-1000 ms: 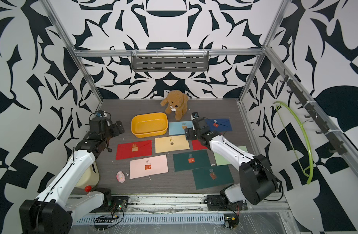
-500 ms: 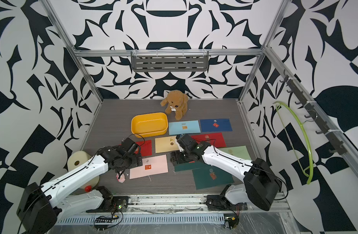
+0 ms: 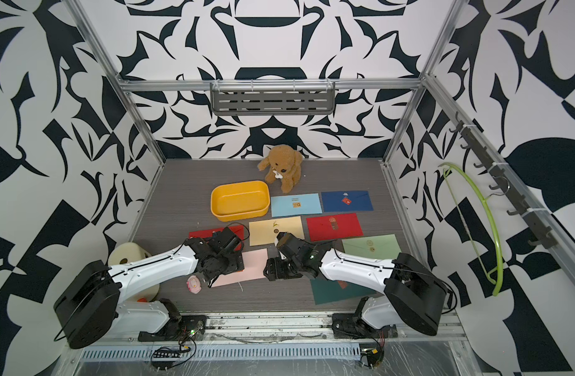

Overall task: Put the sealed envelopes into the storage box
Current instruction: Pick up the envelope from the center of the board.

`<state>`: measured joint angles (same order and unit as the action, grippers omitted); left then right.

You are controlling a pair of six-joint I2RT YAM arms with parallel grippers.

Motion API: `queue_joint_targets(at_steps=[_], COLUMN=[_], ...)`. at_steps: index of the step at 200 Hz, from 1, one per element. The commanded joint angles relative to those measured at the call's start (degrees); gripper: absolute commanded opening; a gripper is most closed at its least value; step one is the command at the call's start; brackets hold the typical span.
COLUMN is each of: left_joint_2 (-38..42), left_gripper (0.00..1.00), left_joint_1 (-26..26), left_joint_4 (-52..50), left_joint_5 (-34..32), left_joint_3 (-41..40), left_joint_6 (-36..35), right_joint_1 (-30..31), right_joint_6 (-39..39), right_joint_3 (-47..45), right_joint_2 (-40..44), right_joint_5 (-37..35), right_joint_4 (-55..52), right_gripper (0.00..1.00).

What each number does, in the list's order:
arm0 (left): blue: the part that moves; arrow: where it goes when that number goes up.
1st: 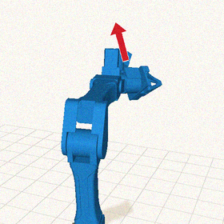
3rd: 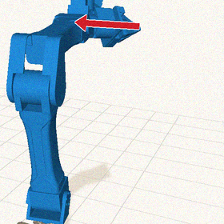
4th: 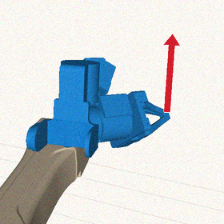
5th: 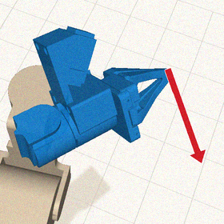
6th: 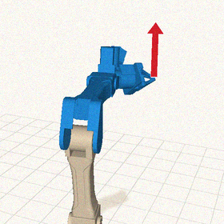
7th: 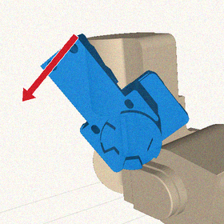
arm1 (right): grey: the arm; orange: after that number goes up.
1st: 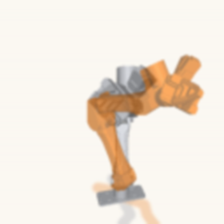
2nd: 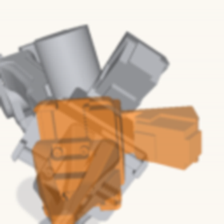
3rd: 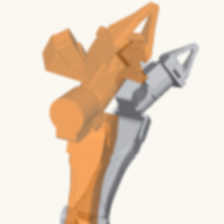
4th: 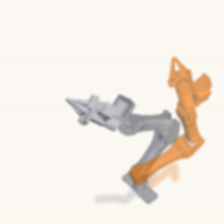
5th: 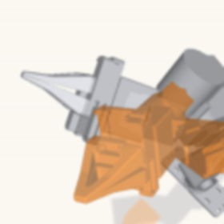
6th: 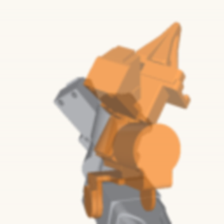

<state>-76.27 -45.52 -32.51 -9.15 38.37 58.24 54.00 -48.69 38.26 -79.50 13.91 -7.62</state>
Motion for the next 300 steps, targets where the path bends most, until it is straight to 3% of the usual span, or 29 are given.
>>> queue_joint_targets(at_steps=[1, 104, 227, 300], left_joint_2=[-0.4, 0.0, 0.6, 0.2], left_gripper=[0.94, 0.94, 0.95, 0.95], left_joint_1=[-0.1, -0.1, 0.8, 0.9], left_joint_4=[3.3, 2.8, 4.5, 5.7], left_joint_5=[0.4, 1.4, 4.0, 5.5], left_joint_3=[-2.0, -7.7, -10.3, -11.0], left_joint_6=[0.6, 4.6, 5.0, 3.8], right_joint_1=[0.2, 1.8, 4.0, 4.0], right_joint_6=[-5.2, -11.1, -18.5, -18.9], right_joint_3=[-1.3, -4.6, -9.7, -10.1], right_joint_2=[-1.8, -6.6, -9.3, -8.4], right_joint_5=[-1.4, -1.4, -3.1, -6.4], right_joint_4=[7.7, 14.2, 23.6, 26.2], right_gripper=[0.76, 0.69, 0.59, 0.51])
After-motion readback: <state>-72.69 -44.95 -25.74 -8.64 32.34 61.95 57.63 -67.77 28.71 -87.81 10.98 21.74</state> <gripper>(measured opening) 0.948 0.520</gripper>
